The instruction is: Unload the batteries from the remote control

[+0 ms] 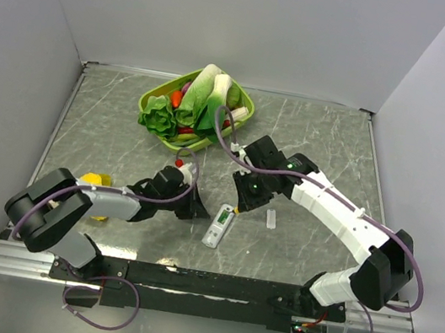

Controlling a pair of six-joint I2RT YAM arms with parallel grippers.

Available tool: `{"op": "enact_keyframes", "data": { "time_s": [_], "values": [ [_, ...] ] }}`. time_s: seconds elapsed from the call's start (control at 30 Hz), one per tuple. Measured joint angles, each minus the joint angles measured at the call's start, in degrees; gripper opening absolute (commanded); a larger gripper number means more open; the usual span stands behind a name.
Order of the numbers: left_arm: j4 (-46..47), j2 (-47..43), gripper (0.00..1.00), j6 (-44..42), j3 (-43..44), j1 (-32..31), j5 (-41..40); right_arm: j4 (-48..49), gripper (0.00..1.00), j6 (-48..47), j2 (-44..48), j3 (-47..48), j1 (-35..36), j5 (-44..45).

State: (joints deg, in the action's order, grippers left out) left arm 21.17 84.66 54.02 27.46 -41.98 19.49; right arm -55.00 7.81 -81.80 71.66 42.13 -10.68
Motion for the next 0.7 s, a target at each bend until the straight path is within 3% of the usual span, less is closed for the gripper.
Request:
{"op": "enact_keyframes", "data": {
  "time_s": [0.7],
  "values": [
    [6.03, 5.01, 0.01, 3.72, -1.92, -3.67, 1.20, -0.76, 0.00, -0.11, -4.42, 2.56, 4.52, 5.90]
  ]
}}
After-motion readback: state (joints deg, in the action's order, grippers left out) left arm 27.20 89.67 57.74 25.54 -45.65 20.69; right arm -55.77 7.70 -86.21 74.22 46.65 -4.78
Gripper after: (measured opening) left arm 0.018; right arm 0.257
